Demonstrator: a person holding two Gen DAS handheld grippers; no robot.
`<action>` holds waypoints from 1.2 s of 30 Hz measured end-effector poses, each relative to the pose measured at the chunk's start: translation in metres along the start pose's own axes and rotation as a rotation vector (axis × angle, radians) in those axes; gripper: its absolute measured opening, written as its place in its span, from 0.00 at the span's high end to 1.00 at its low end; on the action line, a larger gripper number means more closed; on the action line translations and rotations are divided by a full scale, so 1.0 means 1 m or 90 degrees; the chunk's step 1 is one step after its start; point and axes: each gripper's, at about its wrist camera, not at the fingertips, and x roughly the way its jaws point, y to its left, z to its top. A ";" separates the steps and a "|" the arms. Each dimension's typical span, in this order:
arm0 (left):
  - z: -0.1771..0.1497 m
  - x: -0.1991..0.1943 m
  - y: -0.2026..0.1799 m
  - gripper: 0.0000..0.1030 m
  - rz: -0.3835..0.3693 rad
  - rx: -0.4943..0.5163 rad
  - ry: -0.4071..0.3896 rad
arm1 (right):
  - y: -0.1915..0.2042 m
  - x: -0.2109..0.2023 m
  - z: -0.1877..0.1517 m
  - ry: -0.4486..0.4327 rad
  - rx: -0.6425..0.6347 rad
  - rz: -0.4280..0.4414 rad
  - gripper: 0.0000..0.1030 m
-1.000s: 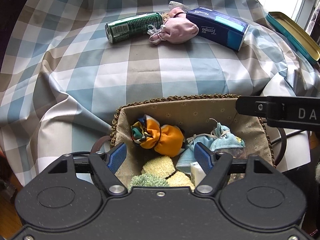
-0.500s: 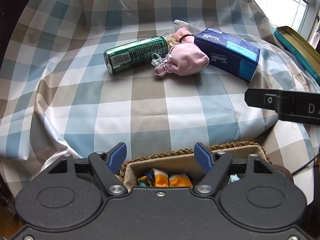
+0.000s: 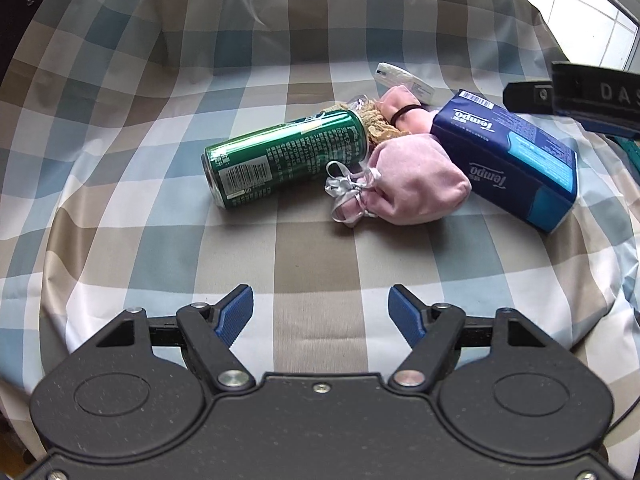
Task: Organize soft objects
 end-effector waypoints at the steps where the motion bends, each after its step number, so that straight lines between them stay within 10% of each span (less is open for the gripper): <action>1: 0.003 0.002 0.001 0.32 -0.002 -0.002 -0.001 | -0.002 0.011 0.008 -0.004 -0.002 -0.001 0.02; 15: 0.042 0.032 0.005 0.32 -0.002 -0.007 0.002 | -0.022 0.181 0.093 0.082 -0.025 0.026 0.00; 28: 0.061 0.044 0.006 0.32 -0.004 -0.019 0.005 | -0.033 0.268 0.096 0.215 0.010 0.040 0.02; 32: 0.072 0.043 0.005 0.32 -0.006 -0.031 -0.002 | -0.029 0.273 0.087 0.235 -0.009 0.018 0.57; 36: 0.085 0.047 0.006 0.32 -0.016 -0.050 0.002 | -0.031 0.267 0.084 0.204 0.000 0.015 0.62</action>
